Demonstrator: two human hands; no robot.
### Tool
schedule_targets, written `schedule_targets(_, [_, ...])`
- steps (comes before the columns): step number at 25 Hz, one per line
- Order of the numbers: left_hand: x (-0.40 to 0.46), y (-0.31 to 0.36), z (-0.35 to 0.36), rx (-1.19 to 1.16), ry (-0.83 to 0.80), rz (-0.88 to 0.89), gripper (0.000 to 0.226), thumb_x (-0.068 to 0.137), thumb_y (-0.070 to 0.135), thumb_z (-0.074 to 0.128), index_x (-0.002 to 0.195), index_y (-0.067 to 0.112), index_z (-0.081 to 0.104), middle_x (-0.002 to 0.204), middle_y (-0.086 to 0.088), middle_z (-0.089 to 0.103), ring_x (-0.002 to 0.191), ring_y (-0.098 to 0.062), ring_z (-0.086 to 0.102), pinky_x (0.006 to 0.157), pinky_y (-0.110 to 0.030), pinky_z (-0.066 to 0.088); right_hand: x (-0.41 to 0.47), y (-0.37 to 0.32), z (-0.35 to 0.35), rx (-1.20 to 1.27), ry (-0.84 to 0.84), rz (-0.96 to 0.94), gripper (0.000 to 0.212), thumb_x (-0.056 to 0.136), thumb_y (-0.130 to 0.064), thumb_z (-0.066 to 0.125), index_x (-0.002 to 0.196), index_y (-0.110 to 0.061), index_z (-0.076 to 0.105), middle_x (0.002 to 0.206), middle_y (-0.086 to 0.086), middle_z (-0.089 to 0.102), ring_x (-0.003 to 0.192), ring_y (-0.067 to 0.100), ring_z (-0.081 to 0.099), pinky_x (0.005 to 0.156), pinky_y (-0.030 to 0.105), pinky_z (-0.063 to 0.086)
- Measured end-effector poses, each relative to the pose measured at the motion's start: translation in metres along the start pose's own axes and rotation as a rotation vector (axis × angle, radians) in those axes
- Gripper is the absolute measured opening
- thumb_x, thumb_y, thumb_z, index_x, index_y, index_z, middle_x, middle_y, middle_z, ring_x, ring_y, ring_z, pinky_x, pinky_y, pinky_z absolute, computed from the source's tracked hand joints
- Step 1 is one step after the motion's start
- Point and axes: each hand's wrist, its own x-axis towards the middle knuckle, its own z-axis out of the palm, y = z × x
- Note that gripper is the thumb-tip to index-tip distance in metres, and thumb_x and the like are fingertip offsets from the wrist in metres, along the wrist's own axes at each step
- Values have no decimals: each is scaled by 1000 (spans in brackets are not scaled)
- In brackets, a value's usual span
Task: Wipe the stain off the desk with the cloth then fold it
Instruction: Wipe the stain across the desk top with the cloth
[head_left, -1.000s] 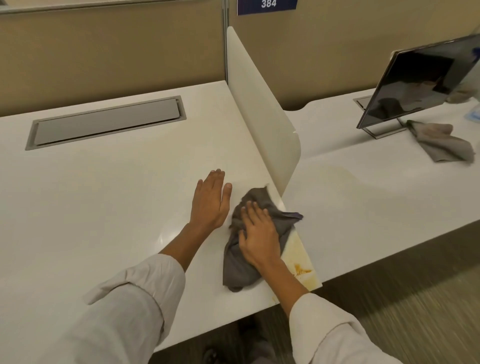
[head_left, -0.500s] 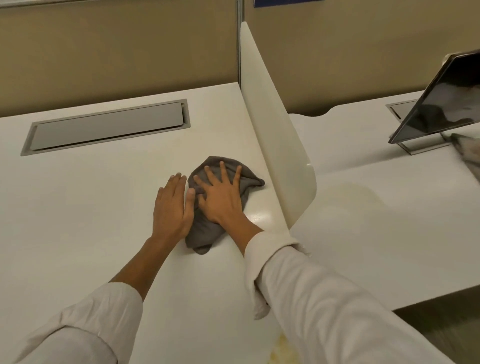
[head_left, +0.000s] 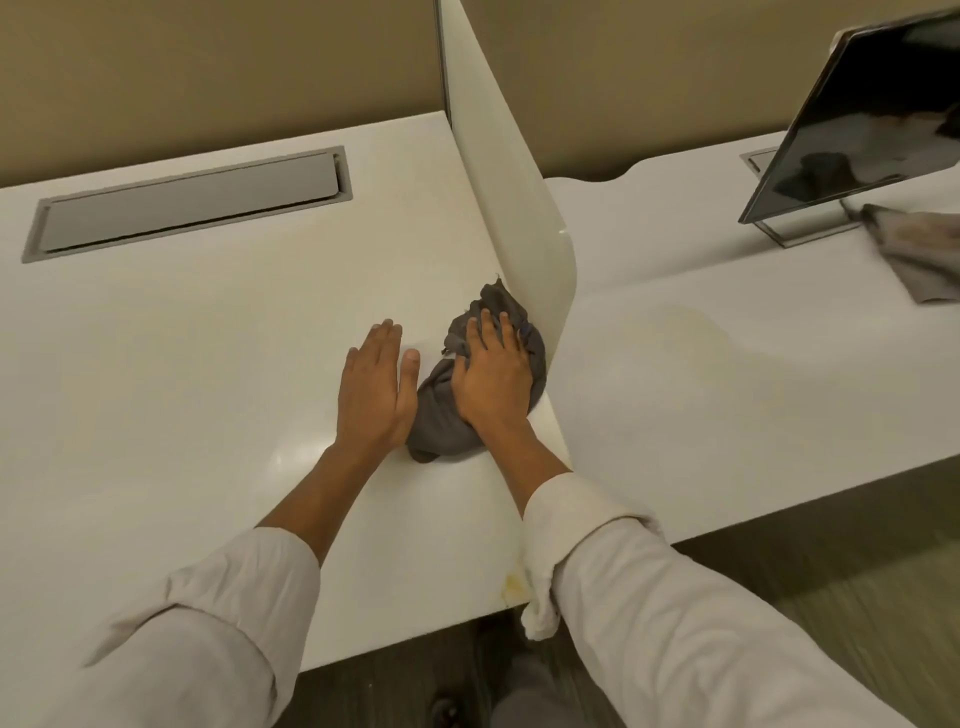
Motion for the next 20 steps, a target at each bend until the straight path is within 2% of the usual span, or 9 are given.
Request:
schedule_targets(6, [-105,23,23,-91,-50,89,60,99,39,21,147,6,36,156,-12,35,147,-25,26,121,-46,18,-99,29,-14,-42,16,-71,53,96,-27,44,147,-13,42,157,6,37,148,22,25,122,40,9])
schedule_targets(10, [-157,14,26,-94,-56,72,60,100,41,20,149,9,34,158,-9,33,148,-22,24,122,-43,15,-122,43,-22,-28,-18,-142,51,96,-24,45,146,-13,44,156,4,39,147,21,27,120,37,7])
schedule_targets(14, [-183,0,22,-62,-65,72,62,99,43,19,149,9,34,158,-9,33,148,-22,24,122,-43,15,-148,42,-21,-5,7,-109,51,96,-24,45,146,-13,44,156,5,39,147,21,27,120,36,6])
schedule_targets(17, [-190,-1,20,-66,-64,49,64,98,44,18,149,9,34,158,-9,32,148,-22,24,122,-44,15,-177,33,-17,-58,-7,-43,55,98,-32,41,150,-14,38,159,6,33,149,22,22,122,40,5])
schedule_targets(20, [-181,0,15,-74,-40,80,62,98,40,19,148,8,35,157,-11,34,148,-23,25,122,-43,15,-187,4,-12,-83,7,-32,69,95,-54,30,151,-13,35,160,9,29,150,28,15,122,48,5])
